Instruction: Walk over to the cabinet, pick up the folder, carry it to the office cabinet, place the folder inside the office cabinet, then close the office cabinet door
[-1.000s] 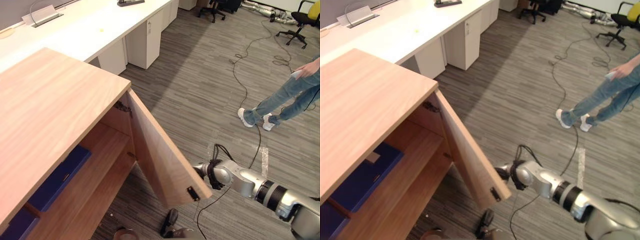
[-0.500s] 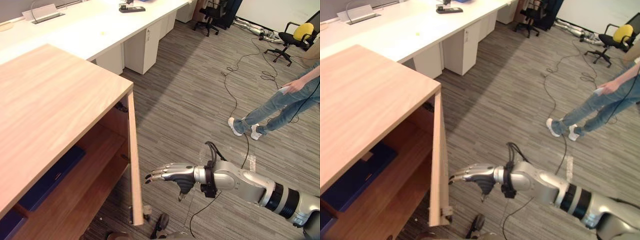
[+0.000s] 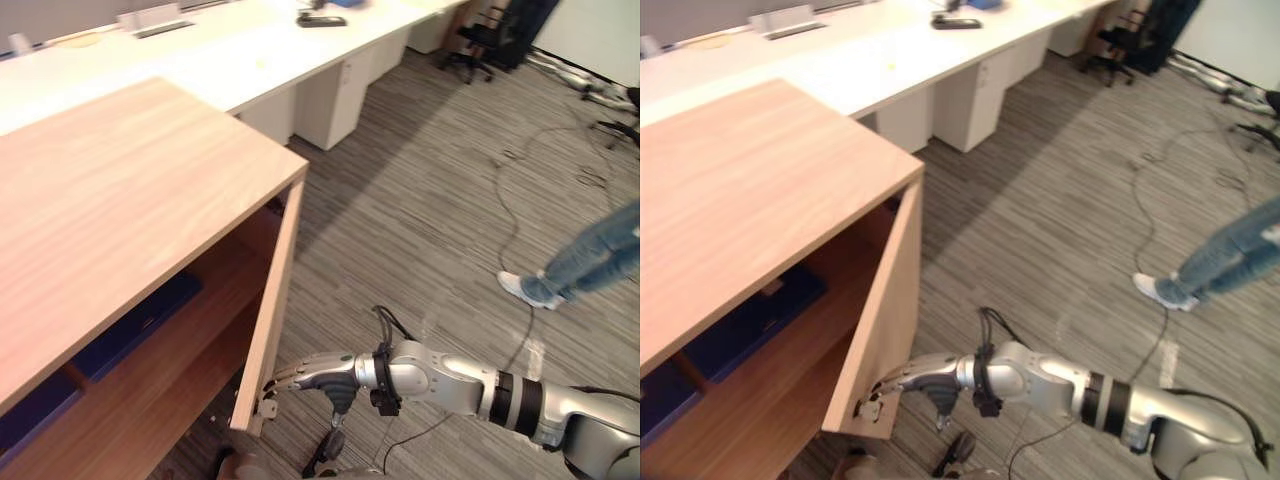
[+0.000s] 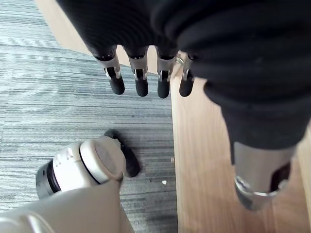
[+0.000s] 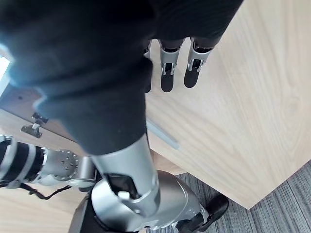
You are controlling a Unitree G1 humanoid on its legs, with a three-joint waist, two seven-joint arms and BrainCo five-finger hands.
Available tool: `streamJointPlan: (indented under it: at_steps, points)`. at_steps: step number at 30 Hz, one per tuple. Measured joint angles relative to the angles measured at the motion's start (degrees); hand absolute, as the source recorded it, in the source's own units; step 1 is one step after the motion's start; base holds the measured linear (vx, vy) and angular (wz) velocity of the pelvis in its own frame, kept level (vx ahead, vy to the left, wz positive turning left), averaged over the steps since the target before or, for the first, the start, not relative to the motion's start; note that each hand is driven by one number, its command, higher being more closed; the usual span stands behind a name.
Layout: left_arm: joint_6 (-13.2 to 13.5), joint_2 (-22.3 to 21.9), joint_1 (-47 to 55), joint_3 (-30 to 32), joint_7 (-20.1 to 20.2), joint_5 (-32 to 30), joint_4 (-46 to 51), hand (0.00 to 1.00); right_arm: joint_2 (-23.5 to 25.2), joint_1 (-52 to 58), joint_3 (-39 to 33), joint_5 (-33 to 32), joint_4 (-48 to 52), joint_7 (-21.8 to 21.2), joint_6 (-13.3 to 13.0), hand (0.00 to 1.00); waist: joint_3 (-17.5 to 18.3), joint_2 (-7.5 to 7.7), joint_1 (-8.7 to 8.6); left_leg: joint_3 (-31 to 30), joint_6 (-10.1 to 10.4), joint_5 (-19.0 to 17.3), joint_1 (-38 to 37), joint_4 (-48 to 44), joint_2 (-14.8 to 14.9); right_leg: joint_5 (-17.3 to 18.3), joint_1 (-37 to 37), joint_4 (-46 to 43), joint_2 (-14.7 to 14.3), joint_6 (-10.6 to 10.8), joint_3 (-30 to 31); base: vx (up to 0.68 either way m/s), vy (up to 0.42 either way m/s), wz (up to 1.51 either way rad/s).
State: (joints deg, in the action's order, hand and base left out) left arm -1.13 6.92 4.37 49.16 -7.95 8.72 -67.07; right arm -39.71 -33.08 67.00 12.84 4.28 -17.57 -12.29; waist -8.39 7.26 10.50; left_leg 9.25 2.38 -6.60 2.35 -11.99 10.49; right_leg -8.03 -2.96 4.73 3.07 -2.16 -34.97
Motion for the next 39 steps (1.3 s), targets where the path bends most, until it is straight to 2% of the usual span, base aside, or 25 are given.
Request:
streamJointPlan:
  at_steps: [1, 3, 6, 7, 8, 12, 14, 19, 22, 26, 27, 28, 29, 30, 31, 32, 33, 34, 35, 36, 37, 38, 39]
  points:
    - [0.0, -0.2, 0.1, -0.7, -0.3, 0.0, 0.0, 0.00, 0.2, 0.0, 0.0, 1.0, -0.7, 0.4, 0.2, 0.00, -0.3, -0.21, 0.37, 5.2, -3.3, 0.3, 1.7, -2.4, 0.3, 0.3, 0.1, -0.2, 1.0, 0.1, -1.8, -0.05, 0.004, 0.95]
    - [0.0, -0.4, 0.6, -1.7, -0.8, 0.0, 0.0, 0.00, 0.9, 0.4, -0.9, 3.1, -1.8, 2.1, 0.5, 0.00, -1.0, -1.14, 0.32, 10.1, -4.8, -0.5, 2.2, -2.6, 1.4, 0.6, 1.1, -0.1, 1.5, 0.6, -4.8, -0.04, 0.000, 0.88]
    - [-0.2, 0.0, 1.6, -2.2, -1.3, -0.1, 0.0, 0.00, 3.1, 2.2, -2.6, 5.7, -3.2, 3.1, 0.9, 0.00, -1.4, -1.10, 0.24, 12.9, -4.0, -0.3, 1.4, 0.3, 1.7, 0.6, 1.4, 0.0, 2.3, 1.2, -7.5, 0.00, -0.007, 0.63]
    - [-0.4, -0.2, 1.7, -2.3, -1.3, -0.2, 0.0, 0.00, 5.0, 3.9, -4.4, 6.6, -4.7, 3.8, 0.8, 0.00, -1.6, -1.38, 0.01, 12.8, -2.3, 0.8, 0.8, 2.2, 1.5, 0.6, 2.0, 0.0, 2.7, 1.2, -9.2, 0.06, -0.002, 0.66]
    - [-0.5, -0.2, 1.9, -2.7, -1.3, -0.2, 0.0, 0.00, 7.2, 5.3, -6.2, 7.5, -6.4, 4.2, 0.7, 0.00, -1.5, -1.57, -0.09, 12.1, -0.9, 2.5, 0.4, 4.2, 1.2, 0.7, 2.3, 0.0, 2.8, 1.3, -10.5, 0.08, 0.003, 0.68]
    - [-0.7, -0.6, 1.5, -5.3, -1.3, -0.5, 0.2, 0.00, 12.5, 7.4, -10.1, 8.7, -10.4, 5.6, 0.4, 0.00, -1.0, -1.44, -0.72, 7.8, 1.4, 7.7, 0.2, 9.7, -0.1, 0.6, 2.5, 0.0, 3.1, 1.2, -14.1, 0.07, 0.010, 0.51]
    - [-0.6, -0.7, 1.5, -7.5, -1.2, -0.8, 0.4, 0.00, 15.8, 8.9, -12.7, 9.2, -13.4, 6.5, 0.5, 0.00, -0.2, -1.53, -1.02, 5.2, 1.4, 10.1, -1.1, 13.3, -1.1, 0.6, 3.9, -0.1, 3.5, 1.2, -16.7, 0.11, 0.038, 0.69]
    - [-0.6, -2.3, 1.5, -12.4, -1.2, -1.3, 3.1, 0.00, 20.9, 10.4, -18.2, 10.9, -18.7, 8.7, 2.5, 0.00, 0.7, -2.38, -0.90, -0.6, 1.8, 11.8, -1.4, 15.0, -3.0, 1.5, 6.0, -2.2, 5.7, 2.4, -20.8, 0.08, 0.069, 0.55]
    - [-0.5, -3.4, 1.7, -14.4, -1.3, -1.4, 3.9, 0.00, 22.7, 11.7, -22.7, 10.9, -22.4, 10.6, 4.2, 0.00, 1.6, -3.99, -0.34, -4.3, 1.0, 12.1, -1.6, 15.4, -4.7, 4.1, 6.8, -8.2, 9.4, 4.3, -23.9, 0.08, 0.115, 0.60]
    - [-0.3, -4.2, 3.7, -15.5, -1.6, -1.4, 5.4, 0.00, 25.1, 13.1, -26.7, 10.8, -25.9, 12.7, 5.5, 0.00, 2.3, -4.50, -0.25, -6.4, 0.1, 12.3, -2.5, 15.9, -6.8, 7.7, 6.9, -16.3, 14.7, 5.5, -24.7, 0.05, 0.104, 0.35]
    - [-0.3, -4.3, 4.8, -16.3, -1.7, -1.4, 5.9, 0.00, 25.4, 14.6, -28.5, 10.8, -26.0, 13.6, 5.6, 0.00, 2.7, -4.61, -0.27, -7.1, -0.2, 12.1, -2.7, 15.8, -7.8, 9.1, 6.8, -19.8, 17.2, 5.9, -24.7, 0.04, 0.160, 0.57]
    - [-0.2, -4.2, 5.4, -17.4, -1.7, -1.4, 5.9, 0.00, 25.4, 17.0, -30.6, 10.8, -25.9, 13.8, 5.5, 0.00, 3.2, -4.60, -1.01, -9.3, -0.8, 11.8, -2.6, 15.9, -8.9, 10.4, 6.7, -23.7, 19.8, 5.9, -22.2, 0.02, 0.128, 0.79]
    - [-0.2, -4.2, 5.5, -18.1, -1.7, -1.4, 5.9, 0.00, 25.5, 18.7, -32.0, 10.7, -25.7, 14.1, 5.5, 0.00, 3.3, -4.70, -1.50, -10.6, -1.0, 11.9, -2.6, 15.9, -9.6, 10.9, 6.7, -25.5, 20.9, 5.4, -19.5, 0.01, 0.113, 1.24]
    - [0.3, -3.9, 6.0, -20.3, -1.7, -1.4, 5.9, 0.00, 25.9, 22.8, -35.9, 10.7, -24.7, 15.0, 5.5, 0.00, 3.5, -4.75, -2.22, -13.7, -1.3, 12.1, -2.7, 15.7, -10.9, 11.9, 5.1, -29.6, 22.3, 3.8, -8.2, -0.01, 0.065, 1.06]
    - [0.4, -3.6, 6.2, -21.1, -1.8, -1.4, 5.9, 0.00, 26.2, 24.4, -37.4, 10.7, -24.4, 15.1, 5.5, 0.00, 3.7, -4.71, -2.31, -15.0, -1.5, 12.2, -2.9, 15.5, -11.2, 12.6, 3.8, -31.0, 22.2, 3.2, -2.8, -0.02, 0.044, 1.18]
    - [0.5, -3.0, 6.4, -22.6, -1.8, -1.4, 6.0, 0.00, 27.6, 27.0, -40.6, 10.6, -24.1, 15.3, 5.4, 0.00, 3.8, -4.85, -2.53, -17.2, -1.8, 12.3, -2.6, 15.5, -11.2, 15.4, 2.4, -31.5, 20.3, 3.2, 8.7, -0.03, 0.007, 0.79]
    - [0.5, -2.6, 6.4, -23.1, -1.8, -1.4, 6.1, 0.00, 28.5, 28.2, -42.4, 10.6, -24.3, 15.4, 5.6, 0.00, 3.8, -4.82, -2.81, -18.4, -1.8, 12.3, -2.2, 15.4, -11.3, 16.7, 2.1, -30.8, 18.8, 3.9, 13.5, -0.04, -0.037, 1.09]
    - [0.5, -2.0, 6.3, -23.6, -1.8, -1.4, 6.4, 0.00, 30.6, 30.0, -47.0, 10.6, -26.6, 15.8, 7.2, 0.00, 3.7, -4.74, -3.77, -20.8, -1.7, 12.4, -1.1, 15.0, -11.3, 17.9, 1.9, -28.5, 16.2, 5.5, 20.9, -0.07, -0.088, 1.05]
    - [0.6, -1.7, 6.1, -23.6, -1.8, -1.4, 6.9, 0.00, 31.4, 31.2, -50.7, 10.5, -28.9, 16.2, 8.9, 0.00, 3.6, -4.56, -4.33, -22.2, -1.7, 12.4, -0.3, 14.9, -11.6, 18.1, 2.0, -26.6, 14.9, 6.0, 24.7, -0.09, -0.149, 1.24]
    - [0.9, -1.3, 6.1, -23.7, -1.8, -1.4, 7.2, 0.00, 31.7, 33.2, -55.5, 10.4, -32.0, 16.9, 11.0, 0.00, 3.2, -3.45, -4.83, -23.1, -1.2, 12.7, 0.2, 15.1, -12.4, 18.8, 2.5, -24.2, 14.6, 7.4, 27.0, -0.09, -0.205, 0.95]
    - [1.0, -1.1, 6.2, -23.7, -1.9, -1.4, 7.2, 0.00, 31.5, 35.2, -59.5, 10.2, -35.1, 17.7, 12.6, 0.00, 3.5, -2.68, -4.90, -23.7, 0.4, 13.8, 0.5, 16.0, -12.6, 21.9, 3.6, -21.9, 15.0, 12.5, 26.9, -0.07, -0.202, 0.68]
    - [0.9, -1.9, 6.4, -23.8, -1.9, -1.4, 6.9, 0.00, 31.2, 35.9, -61.1, 9.9, -37.4, 18.2, 13.2, 0.00, 3.3, -3.56, -5.31, -24.3, 1.0, 14.3, 0.5, 16.6, -11.7, 21.8, 4.0, -21.7, 14.2, 12.3, 25.7, -0.04, -0.208, 0.37]
    - [0.9, -3.1, 7.3, -23.9, -1.9, -1.4, 7.0, 0.00, 30.3, 37.3, -63.0, 9.2, -40.7, 19.0, 14.5, 0.00, 3.7, -4.85, -5.67, -24.2, 1.5, 14.6, 0.6, 16.9, -9.7, 21.5, 4.5, -20.5, 12.1, 11.8, 25.1, -0.01, -0.160, 0.12]
